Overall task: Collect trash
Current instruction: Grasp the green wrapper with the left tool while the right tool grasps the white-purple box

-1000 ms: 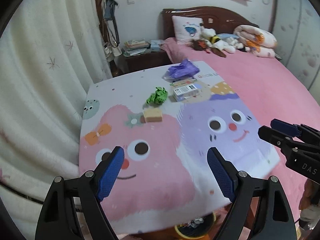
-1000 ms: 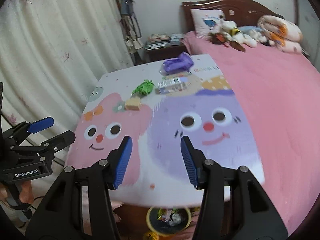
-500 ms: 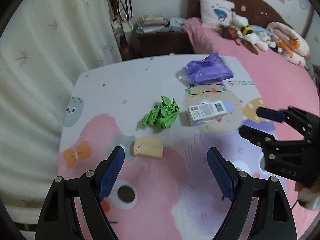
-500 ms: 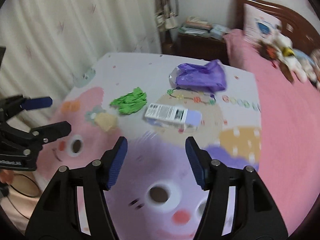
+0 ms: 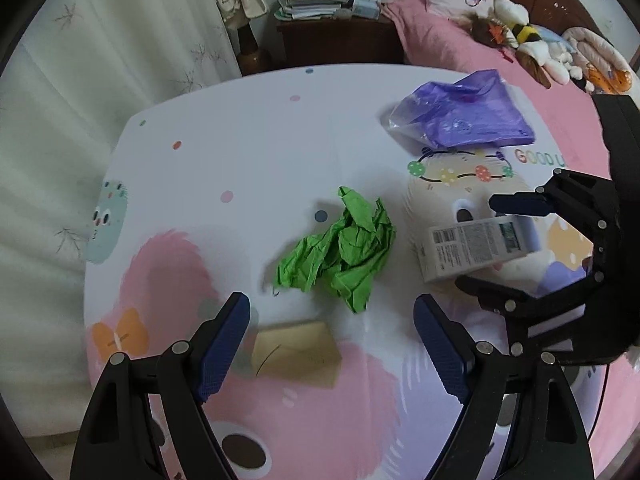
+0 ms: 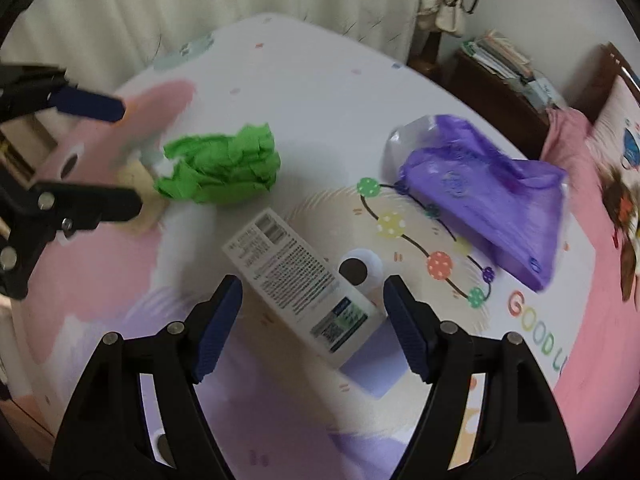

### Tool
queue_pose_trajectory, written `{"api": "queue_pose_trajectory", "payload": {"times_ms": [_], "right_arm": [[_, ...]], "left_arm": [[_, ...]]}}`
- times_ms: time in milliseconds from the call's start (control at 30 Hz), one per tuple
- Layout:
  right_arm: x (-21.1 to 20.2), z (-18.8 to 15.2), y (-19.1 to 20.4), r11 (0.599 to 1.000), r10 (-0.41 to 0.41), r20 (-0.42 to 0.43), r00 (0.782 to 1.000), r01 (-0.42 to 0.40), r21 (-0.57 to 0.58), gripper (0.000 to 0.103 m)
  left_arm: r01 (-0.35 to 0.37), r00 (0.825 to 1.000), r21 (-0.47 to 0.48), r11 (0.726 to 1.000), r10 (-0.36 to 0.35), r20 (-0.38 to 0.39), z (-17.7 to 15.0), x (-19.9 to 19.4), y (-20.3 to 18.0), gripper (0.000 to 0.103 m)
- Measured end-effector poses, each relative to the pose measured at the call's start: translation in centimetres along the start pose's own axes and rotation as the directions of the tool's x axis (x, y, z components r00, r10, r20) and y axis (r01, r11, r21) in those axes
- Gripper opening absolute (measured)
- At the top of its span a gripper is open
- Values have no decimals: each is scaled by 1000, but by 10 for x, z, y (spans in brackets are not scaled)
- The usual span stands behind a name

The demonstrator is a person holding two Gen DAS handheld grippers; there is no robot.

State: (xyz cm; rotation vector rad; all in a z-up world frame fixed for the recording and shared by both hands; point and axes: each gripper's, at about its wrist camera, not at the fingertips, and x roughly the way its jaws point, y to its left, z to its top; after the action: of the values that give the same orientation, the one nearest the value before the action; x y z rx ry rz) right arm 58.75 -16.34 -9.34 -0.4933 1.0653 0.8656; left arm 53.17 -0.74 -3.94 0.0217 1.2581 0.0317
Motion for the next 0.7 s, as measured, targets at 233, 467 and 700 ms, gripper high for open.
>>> {"api": "queue_pose_trajectory", "payload": {"times_ms": [233,467,700], "right_arm": [[17,-5,-15,994,66,-18,998,-64,90,42],[11,-18,-30,968,87,22,996,-89,236,33],[2,-27,-29,952,79,48,996,-90,293,32]], "left_arm": [[4,999,10,1000,-4,-34,19,35,-8,85],[17,997,17,1000,-16,-71,37,65,-18,74],[-17,998,28,999,19,-66,43,78,-23,37]]}}
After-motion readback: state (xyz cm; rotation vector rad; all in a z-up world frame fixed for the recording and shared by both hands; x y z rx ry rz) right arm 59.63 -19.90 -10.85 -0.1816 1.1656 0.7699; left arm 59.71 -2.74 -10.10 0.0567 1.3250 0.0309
